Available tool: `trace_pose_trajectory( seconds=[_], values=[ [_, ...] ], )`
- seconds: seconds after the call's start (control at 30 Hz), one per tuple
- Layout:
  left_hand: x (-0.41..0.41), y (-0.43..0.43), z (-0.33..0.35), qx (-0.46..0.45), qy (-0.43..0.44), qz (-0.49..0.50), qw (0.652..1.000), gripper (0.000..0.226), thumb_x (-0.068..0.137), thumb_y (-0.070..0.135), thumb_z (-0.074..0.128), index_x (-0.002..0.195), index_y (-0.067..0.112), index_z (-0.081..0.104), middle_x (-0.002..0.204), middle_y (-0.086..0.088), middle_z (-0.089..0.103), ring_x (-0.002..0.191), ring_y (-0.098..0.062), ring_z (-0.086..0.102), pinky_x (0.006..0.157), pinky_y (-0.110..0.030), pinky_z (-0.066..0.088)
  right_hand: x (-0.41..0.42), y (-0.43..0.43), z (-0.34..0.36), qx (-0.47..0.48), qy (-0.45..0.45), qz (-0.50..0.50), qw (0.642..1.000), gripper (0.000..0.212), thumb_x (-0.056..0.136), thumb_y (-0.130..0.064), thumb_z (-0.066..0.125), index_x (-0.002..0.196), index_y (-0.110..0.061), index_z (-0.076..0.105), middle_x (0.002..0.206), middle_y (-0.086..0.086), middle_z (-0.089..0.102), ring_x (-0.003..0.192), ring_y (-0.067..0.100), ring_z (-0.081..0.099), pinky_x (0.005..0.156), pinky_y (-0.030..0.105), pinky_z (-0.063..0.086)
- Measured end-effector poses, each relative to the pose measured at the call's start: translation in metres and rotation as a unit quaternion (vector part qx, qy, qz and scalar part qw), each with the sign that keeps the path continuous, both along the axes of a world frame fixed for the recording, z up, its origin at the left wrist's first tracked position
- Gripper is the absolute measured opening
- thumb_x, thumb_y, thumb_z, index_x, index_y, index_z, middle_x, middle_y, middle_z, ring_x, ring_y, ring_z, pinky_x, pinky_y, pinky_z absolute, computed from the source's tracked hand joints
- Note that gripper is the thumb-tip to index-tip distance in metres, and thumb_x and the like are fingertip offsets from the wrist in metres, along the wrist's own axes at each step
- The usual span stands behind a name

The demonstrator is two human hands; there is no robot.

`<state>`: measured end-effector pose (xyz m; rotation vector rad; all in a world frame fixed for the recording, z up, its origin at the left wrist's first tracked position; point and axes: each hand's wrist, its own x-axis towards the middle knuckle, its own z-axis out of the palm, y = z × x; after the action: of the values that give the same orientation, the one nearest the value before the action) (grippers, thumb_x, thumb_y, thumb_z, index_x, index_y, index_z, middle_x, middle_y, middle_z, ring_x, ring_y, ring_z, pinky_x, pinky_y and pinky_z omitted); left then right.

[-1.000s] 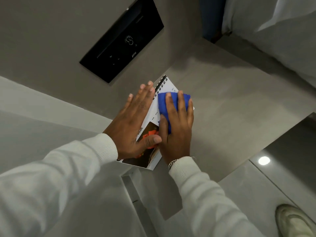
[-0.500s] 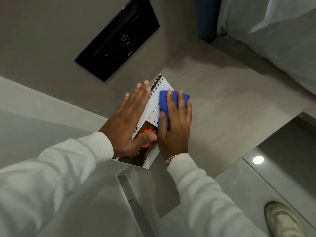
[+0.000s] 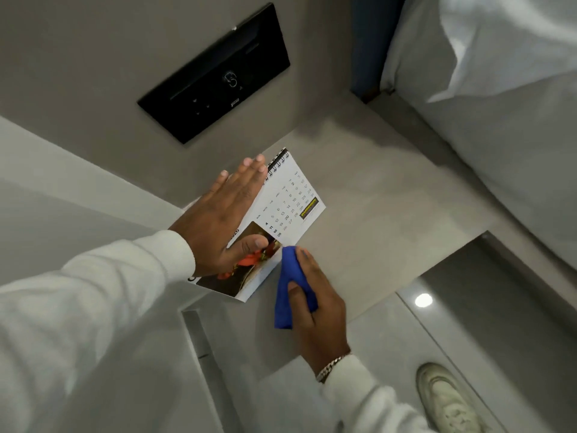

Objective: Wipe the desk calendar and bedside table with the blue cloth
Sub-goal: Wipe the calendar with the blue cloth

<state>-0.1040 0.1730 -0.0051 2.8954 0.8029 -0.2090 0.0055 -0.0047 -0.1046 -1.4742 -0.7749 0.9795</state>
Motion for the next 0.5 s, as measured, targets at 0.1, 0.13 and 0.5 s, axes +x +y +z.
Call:
trace_pose_trajectory(
  seconds=[0.1,0.13,0.5],
  values=[
    [0.001,-0.001,0.007,0.032,0.036,0.000,0.999,0.090,0.090,0.069,0.019,0.154,0.009,-0.004,0.166,-0.010,-0.002,0.154,-0.023,-0.004,0.124,-0.051,0.013,0.051,-0.007,0.010,-0.027,-0.054,0.023,0.998,0.048,0.092,-0.015,0.054,0.138,-0.025,0.049,0.146,-0.009,0.049,0.137,0.000,0.040,0.116,0.027,0.033],
    [0.002,-0.002,0.009,0.046,0.047,0.002,0.998,0.090,0.090,0.069,0.018,0.154,0.009,-0.004,0.166,-0.011,0.000,0.154,-0.025,-0.002,0.123,-0.052,0.015,0.071,-0.007,0.015,-0.035,-0.073,0.029,0.996,0.048,0.092,-0.011,0.055,0.138,-0.024,0.049,0.146,-0.009,0.049,0.137,0.000,0.040,0.116,0.027,0.033],
    [0.061,-0.070,-0.005,0.077,-0.028,0.094,0.992,0.081,0.094,0.058,0.021,0.152,0.002,0.013,0.163,-0.017,0.016,0.152,-0.033,0.012,0.121,-0.054,0.019,0.215,0.042,0.032,-0.127,-0.496,0.247,0.823,0.056,0.089,-0.008,0.052,0.142,-0.022,0.043,0.152,0.013,0.040,0.140,0.046,0.028,0.087,0.056,0.054]
  ],
)
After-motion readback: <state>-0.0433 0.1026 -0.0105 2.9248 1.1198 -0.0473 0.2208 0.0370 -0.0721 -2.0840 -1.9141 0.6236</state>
